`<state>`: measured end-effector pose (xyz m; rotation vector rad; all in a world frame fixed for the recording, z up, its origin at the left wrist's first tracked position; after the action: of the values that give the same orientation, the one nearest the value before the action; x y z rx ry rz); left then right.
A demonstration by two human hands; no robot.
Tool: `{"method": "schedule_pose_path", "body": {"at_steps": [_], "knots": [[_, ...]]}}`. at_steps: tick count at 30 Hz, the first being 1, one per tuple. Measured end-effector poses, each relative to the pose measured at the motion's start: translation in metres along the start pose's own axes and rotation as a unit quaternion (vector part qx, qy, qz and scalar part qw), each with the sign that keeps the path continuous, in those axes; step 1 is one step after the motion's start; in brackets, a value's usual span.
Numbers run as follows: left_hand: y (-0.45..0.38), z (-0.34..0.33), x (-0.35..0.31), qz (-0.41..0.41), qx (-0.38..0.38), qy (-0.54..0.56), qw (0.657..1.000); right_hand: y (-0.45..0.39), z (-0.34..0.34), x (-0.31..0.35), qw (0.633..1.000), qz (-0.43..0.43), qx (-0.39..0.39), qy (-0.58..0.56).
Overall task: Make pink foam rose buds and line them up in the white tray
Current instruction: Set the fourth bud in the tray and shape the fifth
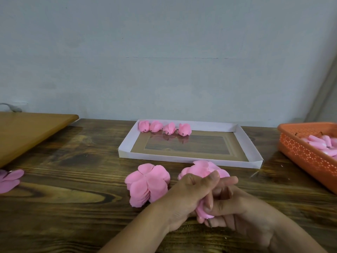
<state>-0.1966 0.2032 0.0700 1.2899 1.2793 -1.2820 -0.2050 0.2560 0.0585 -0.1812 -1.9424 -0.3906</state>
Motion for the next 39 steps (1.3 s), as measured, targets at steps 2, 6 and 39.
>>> {"method": "schedule_pose_path", "body": {"at_steps": [2,6,39], "knots": [[0.0,-0.001,-0.003,-0.012,0.003,0.013,1.0,0.002,0.001,0.001,1.0,-0.003,0.003,0.007],[0.002,0.013,-0.015,-0.031,-0.069,0.082,0.994,0.004,0.015,0.007,1.0,0.014,-0.019,-0.015],[0.004,0.069,0.0,-0.028,-0.332,-0.336,0.881,0.003,0.094,0.031,0.943,0.227,-0.22,-0.104]]}}
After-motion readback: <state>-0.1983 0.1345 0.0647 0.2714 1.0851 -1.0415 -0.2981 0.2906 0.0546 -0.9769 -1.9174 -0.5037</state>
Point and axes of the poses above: each hand's wrist, its own y-axis away from the middle knuckle, its own z-axis out of the back of the hand, x = y × z, the point moved 9 cm from there along -y, towards the middle knuckle, and after that the axes turned 6 degrees about -y, right-handed, at the moved point
